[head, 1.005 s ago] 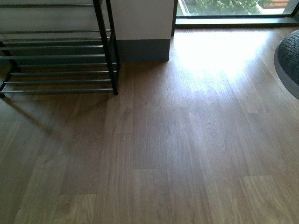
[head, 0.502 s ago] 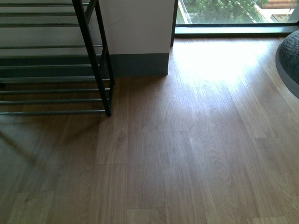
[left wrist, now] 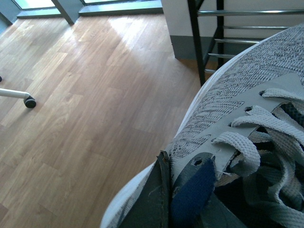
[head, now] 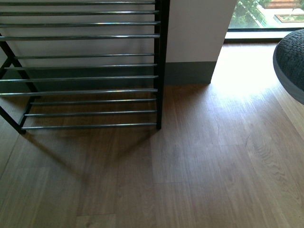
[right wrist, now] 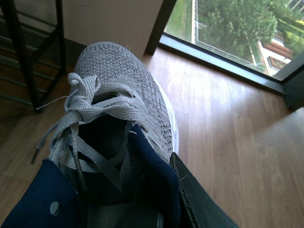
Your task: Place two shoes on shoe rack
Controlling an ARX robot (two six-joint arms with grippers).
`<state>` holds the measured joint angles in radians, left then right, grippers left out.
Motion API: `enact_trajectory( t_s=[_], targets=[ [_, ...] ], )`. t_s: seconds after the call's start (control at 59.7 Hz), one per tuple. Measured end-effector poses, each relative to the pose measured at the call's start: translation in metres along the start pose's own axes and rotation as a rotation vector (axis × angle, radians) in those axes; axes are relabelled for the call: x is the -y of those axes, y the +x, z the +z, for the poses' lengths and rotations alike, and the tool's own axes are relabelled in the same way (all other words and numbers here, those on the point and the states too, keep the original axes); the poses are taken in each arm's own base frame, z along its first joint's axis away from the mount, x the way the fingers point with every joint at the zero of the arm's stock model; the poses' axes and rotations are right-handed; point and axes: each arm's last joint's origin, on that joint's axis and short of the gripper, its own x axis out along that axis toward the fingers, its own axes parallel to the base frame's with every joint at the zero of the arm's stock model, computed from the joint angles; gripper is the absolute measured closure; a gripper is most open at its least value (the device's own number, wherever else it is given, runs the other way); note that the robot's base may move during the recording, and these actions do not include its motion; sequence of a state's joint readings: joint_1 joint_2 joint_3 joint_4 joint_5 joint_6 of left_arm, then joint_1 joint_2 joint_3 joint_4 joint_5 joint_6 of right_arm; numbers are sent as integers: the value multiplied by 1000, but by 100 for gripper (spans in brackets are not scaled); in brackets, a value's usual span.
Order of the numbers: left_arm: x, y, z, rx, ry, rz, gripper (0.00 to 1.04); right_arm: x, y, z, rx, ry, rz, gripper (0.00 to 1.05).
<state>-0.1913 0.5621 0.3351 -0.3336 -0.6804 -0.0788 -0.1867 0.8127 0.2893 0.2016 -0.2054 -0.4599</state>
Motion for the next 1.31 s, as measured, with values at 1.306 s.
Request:
enact_trajectory(
  t_s=[1.306],
  targets=[
    [1,0,-1,-3,2,-18,104,0,0,-1,-9,0,-17,104]
  ],
)
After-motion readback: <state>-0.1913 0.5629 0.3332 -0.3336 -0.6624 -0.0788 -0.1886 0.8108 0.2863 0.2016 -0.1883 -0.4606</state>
